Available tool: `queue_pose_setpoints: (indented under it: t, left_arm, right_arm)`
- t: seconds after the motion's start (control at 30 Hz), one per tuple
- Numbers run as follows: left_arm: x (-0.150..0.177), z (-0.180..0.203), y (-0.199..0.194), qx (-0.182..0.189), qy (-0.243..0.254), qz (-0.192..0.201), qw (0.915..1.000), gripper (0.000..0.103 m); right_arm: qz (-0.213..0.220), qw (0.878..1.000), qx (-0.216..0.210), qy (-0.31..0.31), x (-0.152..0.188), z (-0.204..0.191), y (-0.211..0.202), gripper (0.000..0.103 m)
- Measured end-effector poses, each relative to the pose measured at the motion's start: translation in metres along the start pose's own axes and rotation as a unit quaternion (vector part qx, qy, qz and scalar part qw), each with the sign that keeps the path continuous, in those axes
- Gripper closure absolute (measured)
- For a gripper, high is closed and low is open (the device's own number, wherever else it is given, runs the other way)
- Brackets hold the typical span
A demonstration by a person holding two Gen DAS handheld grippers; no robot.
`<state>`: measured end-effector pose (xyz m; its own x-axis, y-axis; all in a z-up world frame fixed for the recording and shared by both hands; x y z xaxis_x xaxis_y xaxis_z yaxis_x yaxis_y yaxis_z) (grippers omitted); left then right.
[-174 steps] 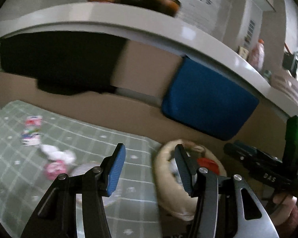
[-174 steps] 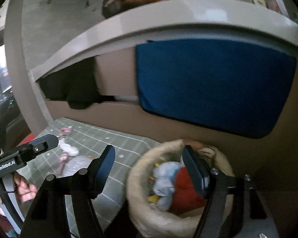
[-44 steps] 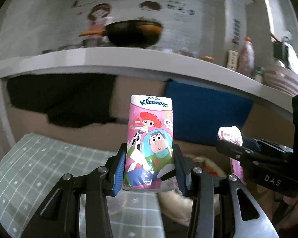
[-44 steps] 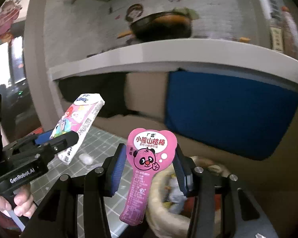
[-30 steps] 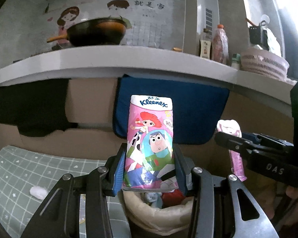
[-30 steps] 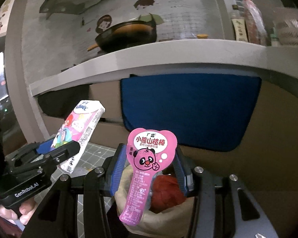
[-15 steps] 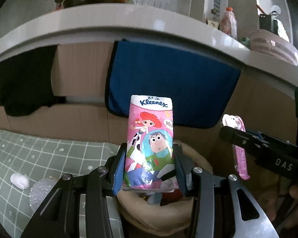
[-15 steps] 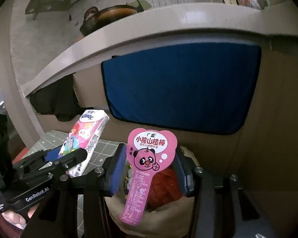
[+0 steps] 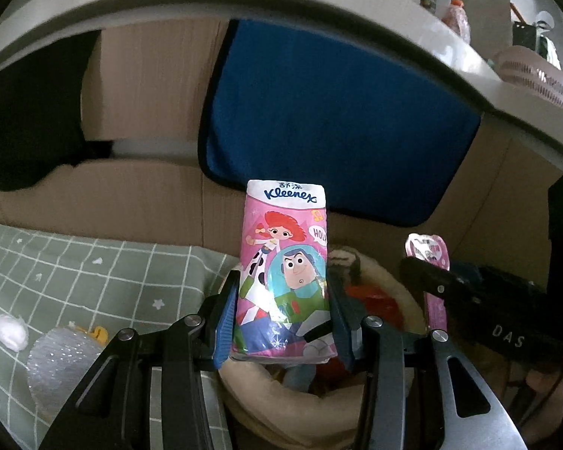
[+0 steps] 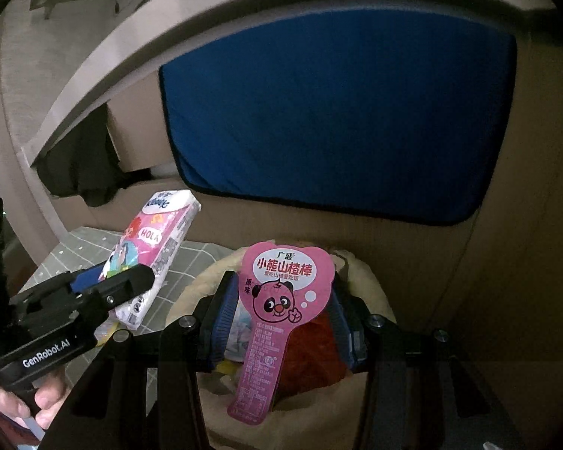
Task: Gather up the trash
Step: 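Carry the Kleenex pack and pink candy stick over the bin with both tools, then open both tools over the bin, dropping the Kleenex pack and candy stick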
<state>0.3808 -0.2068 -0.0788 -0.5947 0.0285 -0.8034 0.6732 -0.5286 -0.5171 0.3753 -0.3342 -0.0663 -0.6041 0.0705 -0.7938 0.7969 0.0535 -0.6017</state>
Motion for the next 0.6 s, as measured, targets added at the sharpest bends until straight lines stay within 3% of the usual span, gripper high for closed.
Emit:
queue_pose_setpoints:
  t: [0.6]
  left_arm:
    - [0.016, -0.016, 0.033, -0.006, -0.010, -0.041, 0.9991, 0.058]
  right_arm:
    - [-0.031, 0.999, -0.005, 0.017, 0.009, 0.005, 0.035, 0.058]
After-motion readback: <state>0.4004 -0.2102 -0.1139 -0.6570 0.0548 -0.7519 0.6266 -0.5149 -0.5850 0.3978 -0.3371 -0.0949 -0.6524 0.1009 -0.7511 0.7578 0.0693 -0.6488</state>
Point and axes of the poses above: each gripper's, at about its wrist camera, not at the fingertips, and y roughly the way its jaws point, z to its right, x to its underside, the point moved 10 cm from there along y, roughly the way its jaws point, and after that the axes turned 9 degrees about x, right-handed, at the moved point
